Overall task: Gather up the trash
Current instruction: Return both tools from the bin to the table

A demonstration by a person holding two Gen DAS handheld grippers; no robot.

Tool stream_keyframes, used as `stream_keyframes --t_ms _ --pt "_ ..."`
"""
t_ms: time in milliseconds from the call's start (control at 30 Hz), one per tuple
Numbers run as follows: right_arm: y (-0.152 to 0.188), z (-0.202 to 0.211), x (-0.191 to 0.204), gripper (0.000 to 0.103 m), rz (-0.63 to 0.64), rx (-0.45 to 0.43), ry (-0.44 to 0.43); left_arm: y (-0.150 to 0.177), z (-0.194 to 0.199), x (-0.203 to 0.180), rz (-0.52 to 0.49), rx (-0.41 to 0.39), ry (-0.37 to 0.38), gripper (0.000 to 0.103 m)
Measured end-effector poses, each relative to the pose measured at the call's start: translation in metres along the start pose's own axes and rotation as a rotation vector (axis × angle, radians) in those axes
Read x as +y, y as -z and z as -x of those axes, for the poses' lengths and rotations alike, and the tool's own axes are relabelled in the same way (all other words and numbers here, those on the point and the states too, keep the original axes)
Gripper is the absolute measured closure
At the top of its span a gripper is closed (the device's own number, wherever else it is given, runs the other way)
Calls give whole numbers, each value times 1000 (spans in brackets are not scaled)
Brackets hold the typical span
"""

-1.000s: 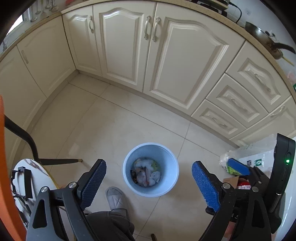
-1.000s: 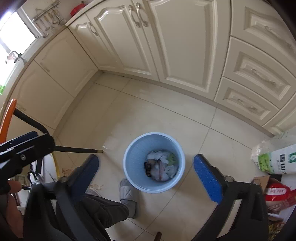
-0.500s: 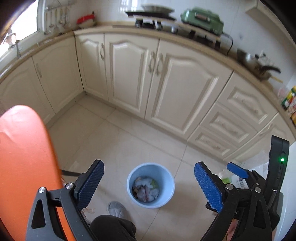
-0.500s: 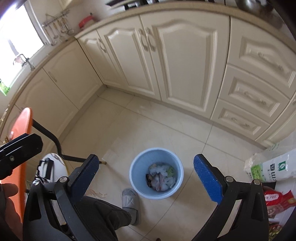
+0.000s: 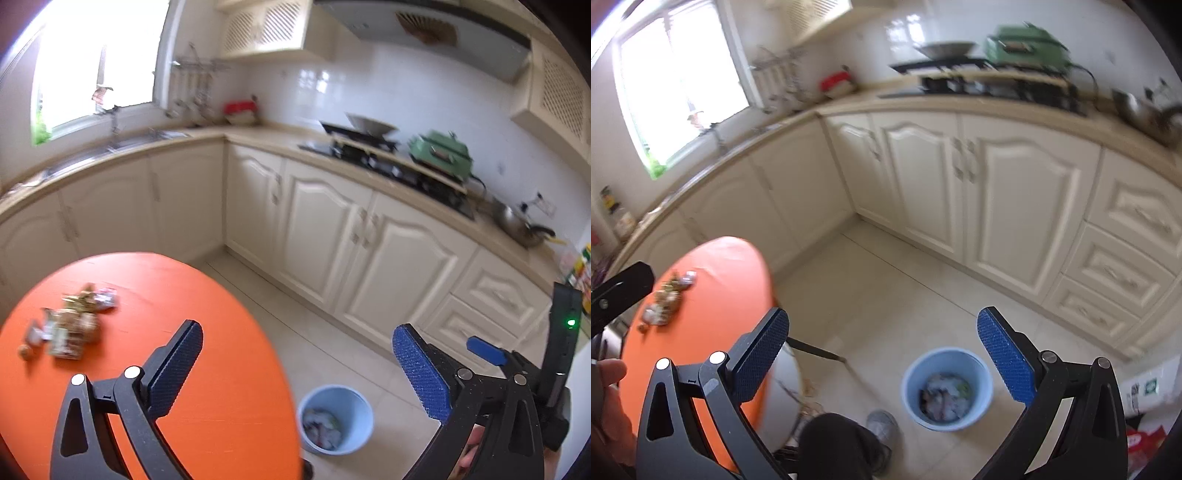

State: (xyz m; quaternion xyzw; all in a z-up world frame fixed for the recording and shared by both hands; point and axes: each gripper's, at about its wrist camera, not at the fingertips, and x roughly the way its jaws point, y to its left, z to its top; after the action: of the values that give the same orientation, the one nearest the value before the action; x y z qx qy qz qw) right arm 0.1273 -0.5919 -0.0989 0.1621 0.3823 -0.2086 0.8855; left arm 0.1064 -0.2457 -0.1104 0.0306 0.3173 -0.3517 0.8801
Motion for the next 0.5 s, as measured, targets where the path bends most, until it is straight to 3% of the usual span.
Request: stream_keyframes --t_ms 500 --pt "-19 56 157 0 209 -128 -219 67 199 58 132 -206 -236 1"
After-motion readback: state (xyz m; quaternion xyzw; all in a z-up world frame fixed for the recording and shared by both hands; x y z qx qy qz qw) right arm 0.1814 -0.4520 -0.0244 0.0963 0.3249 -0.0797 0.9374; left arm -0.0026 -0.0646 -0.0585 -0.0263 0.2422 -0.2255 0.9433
